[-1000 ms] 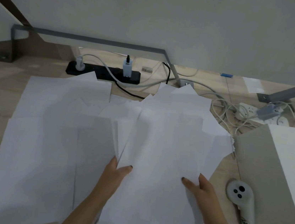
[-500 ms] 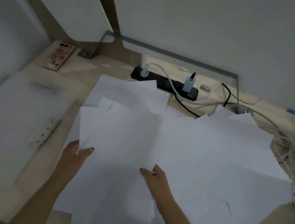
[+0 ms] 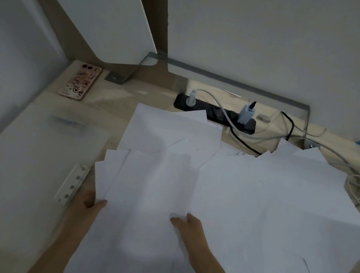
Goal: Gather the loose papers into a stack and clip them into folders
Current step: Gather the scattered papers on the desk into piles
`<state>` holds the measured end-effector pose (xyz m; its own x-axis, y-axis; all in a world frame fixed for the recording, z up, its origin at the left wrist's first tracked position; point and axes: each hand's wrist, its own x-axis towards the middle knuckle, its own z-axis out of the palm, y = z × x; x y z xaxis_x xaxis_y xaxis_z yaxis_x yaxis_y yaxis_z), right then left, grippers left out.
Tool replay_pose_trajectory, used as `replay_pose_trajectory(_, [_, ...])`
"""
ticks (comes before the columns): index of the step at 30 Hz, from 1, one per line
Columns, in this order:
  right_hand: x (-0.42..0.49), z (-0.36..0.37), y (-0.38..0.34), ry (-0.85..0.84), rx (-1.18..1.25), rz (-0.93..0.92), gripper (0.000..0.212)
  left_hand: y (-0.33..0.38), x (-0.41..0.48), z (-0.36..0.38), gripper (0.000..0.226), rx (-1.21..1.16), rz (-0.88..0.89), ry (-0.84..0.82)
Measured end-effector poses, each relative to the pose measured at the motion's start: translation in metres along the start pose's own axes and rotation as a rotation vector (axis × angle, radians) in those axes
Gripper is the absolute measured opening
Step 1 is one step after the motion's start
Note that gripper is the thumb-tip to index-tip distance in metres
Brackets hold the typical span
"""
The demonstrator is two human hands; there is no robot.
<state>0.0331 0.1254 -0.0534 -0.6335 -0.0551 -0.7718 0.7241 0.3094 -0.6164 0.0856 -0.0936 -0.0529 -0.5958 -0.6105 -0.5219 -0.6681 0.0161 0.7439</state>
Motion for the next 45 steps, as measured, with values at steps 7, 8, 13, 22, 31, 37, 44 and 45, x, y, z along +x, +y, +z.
replay_pose_trajectory(7, [-0.013, 0.008, -0.004, -0.092, 0.008, -0.101, 0.028, 0.006, -0.011, -0.001, 0.044, -0.193, -0.055, -0.212])
replay_pose_trajectory(8, [-0.015, 0.007, -0.004, -0.095, 0.021, -0.125, 0.028, 0.008, -0.013, -0.002, 0.042, -0.213, -0.048, -0.226])
replay_pose_trajectory(13, [-0.039, -0.019, -0.023, -0.095, 0.072, -0.226, 0.027, 0.026, -0.015, -0.018, 0.032, -0.259, 0.085, -0.263])
replay_pose_trajectory(22, [-0.108, -0.072, -0.073, -0.079, 0.206, -0.539, 0.033, 0.105, -0.046, -0.021, 0.039, -0.245, 0.501, -0.439])
replay_pose_trajectory(31, [-0.128, -0.084, -0.078, 0.094, 0.358, -0.684, 0.030, 0.115, -0.057, -0.002, 0.048, -0.342, 0.620, -0.499])
replay_pose_trajectory(37, [-0.103, -0.068, -0.051, 0.162, 0.417, -0.565, 0.031, 0.094, -0.055, 0.003, 0.045, -0.349, 0.597, -0.485])
replay_pose_trajectory(44, [-0.104, -0.061, -0.044, 0.223, 0.441, -0.630, 0.025, 0.090, -0.059, 0.021, 0.047, -0.381, 0.583, -0.447])
replay_pose_trajectory(45, [-0.104, -0.064, -0.041, 0.234, 0.443, -0.644, 0.027, 0.088, -0.059, 0.020, 0.044, -0.390, 0.592, -0.421])
